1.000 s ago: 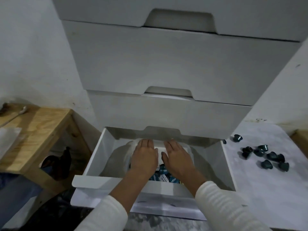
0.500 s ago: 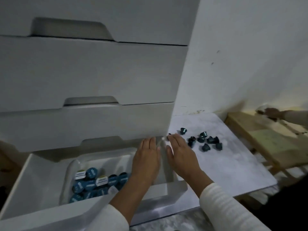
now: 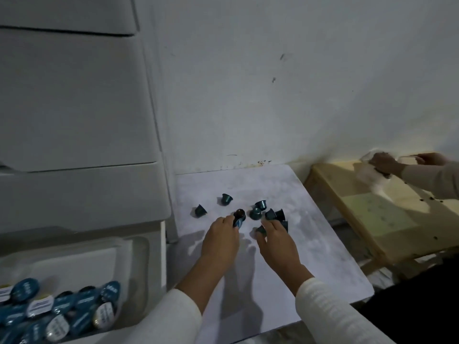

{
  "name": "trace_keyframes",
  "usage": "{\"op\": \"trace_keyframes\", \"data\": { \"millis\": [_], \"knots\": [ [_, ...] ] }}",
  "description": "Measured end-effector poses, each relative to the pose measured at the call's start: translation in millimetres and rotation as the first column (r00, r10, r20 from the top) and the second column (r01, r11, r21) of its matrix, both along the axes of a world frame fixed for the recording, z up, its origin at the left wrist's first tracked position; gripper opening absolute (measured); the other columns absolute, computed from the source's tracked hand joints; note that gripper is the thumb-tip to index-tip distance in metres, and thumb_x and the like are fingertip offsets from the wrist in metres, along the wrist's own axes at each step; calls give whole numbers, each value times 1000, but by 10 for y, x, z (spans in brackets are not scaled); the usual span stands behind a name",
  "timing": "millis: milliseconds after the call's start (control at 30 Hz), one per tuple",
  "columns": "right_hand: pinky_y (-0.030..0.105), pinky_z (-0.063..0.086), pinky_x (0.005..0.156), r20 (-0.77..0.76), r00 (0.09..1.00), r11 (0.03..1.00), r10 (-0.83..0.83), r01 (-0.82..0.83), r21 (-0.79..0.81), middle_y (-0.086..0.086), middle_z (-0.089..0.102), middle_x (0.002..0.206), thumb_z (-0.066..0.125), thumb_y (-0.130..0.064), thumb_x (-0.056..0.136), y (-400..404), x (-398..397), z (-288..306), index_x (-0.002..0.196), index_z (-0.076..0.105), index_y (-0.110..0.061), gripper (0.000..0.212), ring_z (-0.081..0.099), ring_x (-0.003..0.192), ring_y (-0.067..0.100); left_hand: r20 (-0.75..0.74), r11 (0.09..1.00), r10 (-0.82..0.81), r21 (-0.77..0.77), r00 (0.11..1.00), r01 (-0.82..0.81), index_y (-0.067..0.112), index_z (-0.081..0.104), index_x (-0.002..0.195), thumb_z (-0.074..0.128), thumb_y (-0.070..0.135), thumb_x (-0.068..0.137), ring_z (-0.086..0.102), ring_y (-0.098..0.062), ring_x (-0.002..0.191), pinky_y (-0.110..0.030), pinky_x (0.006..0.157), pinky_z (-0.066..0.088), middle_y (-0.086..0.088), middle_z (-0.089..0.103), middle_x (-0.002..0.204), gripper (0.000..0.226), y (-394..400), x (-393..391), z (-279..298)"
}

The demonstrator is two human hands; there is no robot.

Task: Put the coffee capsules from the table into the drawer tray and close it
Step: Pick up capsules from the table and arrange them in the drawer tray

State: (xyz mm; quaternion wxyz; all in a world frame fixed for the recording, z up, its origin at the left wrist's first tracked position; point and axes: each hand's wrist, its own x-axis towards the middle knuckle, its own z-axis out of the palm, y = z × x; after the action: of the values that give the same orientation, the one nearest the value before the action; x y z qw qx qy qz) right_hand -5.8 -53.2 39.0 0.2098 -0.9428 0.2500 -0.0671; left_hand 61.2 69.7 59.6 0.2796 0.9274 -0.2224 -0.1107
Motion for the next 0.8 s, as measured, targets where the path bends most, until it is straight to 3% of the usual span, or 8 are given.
{"op": "trace_keyframes", "data": {
  "millis": [267, 500, 633, 700, 800],
  "knots": [
    [35, 48, 86, -62, 997, 994, 42, -35, 105, 8, 51, 130, 49, -28, 92, -458, 149, -362, 125, 52, -10, 37, 54, 112, 27, -77, 987, 159, -28, 984, -161, 16, 47, 132, 47, 19, 95, 56, -24, 108, -30, 89, 46, -11, 55, 121, 36, -324, 159, -390],
    [30, 48, 78, 15, 996, 987, 85, -86, 139, 4, 57, 119, 54, -29, 90, -560, 288, -568, 117, 61, -16, 30, 60, 95, 22, -52, 969, 235, -64, 971, -238, 16, 56, 124, 56, 22, 91, 59, -22, 102, -26, 86, 46, -10, 61, 112, 33, -487, 221, -603],
    [13, 39, 70, 53, 984, 971, 171, -177, 159, -3, 53, 98, 61, -20, 87, -608, 333, -663, 105, 67, -19, 19, 51, 79, 11, -41, 958, 271, -89, 962, -274, 12, 62, 116, 60, 20, 89, 59, -22, 99, -23, 84, 43, -11, 65, 106, 28, -558, 284, -681],
    [16, 43, 68, 81, 985, 970, 152, -164, 180, -3, 55, 84, 65, -14, 83, -632, 326, -687, 89, 66, -14, 6, 54, 75, 13, -59, 948, 293, -108, 954, -298, 12, 64, 114, 61, 18, 88, 60, -23, 98, -25, 84, 45, -11, 65, 105, 27, -584, 310, -699],
    [2, 40, 73, 98, 989, 940, 110, -135, 314, -4, 54, 91, 66, -7, 81, -624, 320, -701, 95, 70, -8, 15, 52, 77, 5, -73, 931, 333, -134, 940, -340, 11, 65, 114, 61, 15, 87, 61, -24, 98, -28, 87, 46, -12, 66, 106, 27, -608, 345, -716]
  ]
}}
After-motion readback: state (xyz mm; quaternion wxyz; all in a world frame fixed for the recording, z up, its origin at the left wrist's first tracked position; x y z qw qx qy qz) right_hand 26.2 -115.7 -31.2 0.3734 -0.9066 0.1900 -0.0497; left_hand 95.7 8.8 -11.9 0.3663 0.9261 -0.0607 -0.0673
